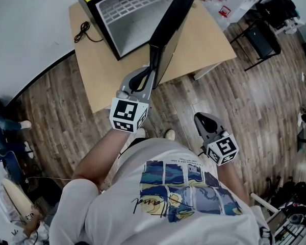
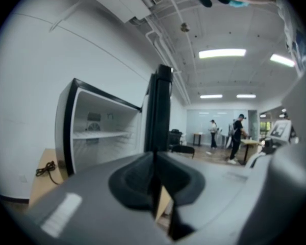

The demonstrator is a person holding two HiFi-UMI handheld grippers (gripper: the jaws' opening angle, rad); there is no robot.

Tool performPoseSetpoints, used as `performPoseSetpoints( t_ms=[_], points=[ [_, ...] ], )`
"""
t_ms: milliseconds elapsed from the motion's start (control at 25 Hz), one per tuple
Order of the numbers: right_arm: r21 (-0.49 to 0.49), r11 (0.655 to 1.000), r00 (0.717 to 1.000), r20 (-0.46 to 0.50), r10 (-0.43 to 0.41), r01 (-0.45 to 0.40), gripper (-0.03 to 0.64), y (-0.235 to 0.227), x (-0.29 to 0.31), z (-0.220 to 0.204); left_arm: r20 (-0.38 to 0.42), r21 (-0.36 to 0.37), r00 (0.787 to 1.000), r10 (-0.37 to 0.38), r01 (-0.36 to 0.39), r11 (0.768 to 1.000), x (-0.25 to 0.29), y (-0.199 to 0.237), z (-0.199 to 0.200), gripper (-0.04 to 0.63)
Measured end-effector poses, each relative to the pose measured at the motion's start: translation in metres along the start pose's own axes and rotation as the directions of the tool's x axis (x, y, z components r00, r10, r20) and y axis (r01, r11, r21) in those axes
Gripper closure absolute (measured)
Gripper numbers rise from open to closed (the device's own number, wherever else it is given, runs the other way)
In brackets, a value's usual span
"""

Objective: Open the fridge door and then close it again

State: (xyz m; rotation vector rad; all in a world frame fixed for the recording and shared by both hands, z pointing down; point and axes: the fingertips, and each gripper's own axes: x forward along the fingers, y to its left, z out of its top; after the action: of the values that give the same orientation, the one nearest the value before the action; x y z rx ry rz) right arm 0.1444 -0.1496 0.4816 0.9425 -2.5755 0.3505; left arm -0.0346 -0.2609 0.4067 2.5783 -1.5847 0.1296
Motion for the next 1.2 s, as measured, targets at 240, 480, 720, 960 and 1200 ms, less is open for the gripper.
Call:
performPoseSetpoints(
  t_ms=[240, 480, 720, 960, 1200],
  points=[
    [0.009, 0.999, 0.999, 0.002, -0.033, 0.033, 0.591, 0.009, 0.003, 0.003, 0.002, -0.004, 1.0, 0.011, -0.011, 1.0, -0.004, 0.033, 0.001, 0.565],
    [0.011, 0.998, 0.998, 0.012, -0.056, 0.056, 0.591, 0.024, 0.012, 0.008, 0.001, -0.01, 1.0, 0.012, -0.012, 1.0, -0.006, 0.067, 0.0, 0.568],
    [0.014, 0.997, 0.997, 0.016, -0.077, 0.076, 0.591, 0.04, 0.019, 0.011, 0.002, -0.013, 1.0, 0.006, -0.006, 1.0, -0.005, 0.097, 0.003, 0.568],
    [0.031, 0.994, 0.994, 0.019, -0.109, 0.109, 0.591, 0.055, 0.022, 0.008, -0.002, -0.006, 1.0, -0.005, 0.005, 1.0, -0.003, 0.122, 0.004, 0.569],
    [0.052, 0.988, 0.989, 0.017, -0.146, 0.145, 0.591, 0.066, 0.022, 0.004, -0.013, 0.0, 1.0, 0.001, -0.001, 1.0, 0.0, 0.146, 0.007, 0.572]
  ],
)
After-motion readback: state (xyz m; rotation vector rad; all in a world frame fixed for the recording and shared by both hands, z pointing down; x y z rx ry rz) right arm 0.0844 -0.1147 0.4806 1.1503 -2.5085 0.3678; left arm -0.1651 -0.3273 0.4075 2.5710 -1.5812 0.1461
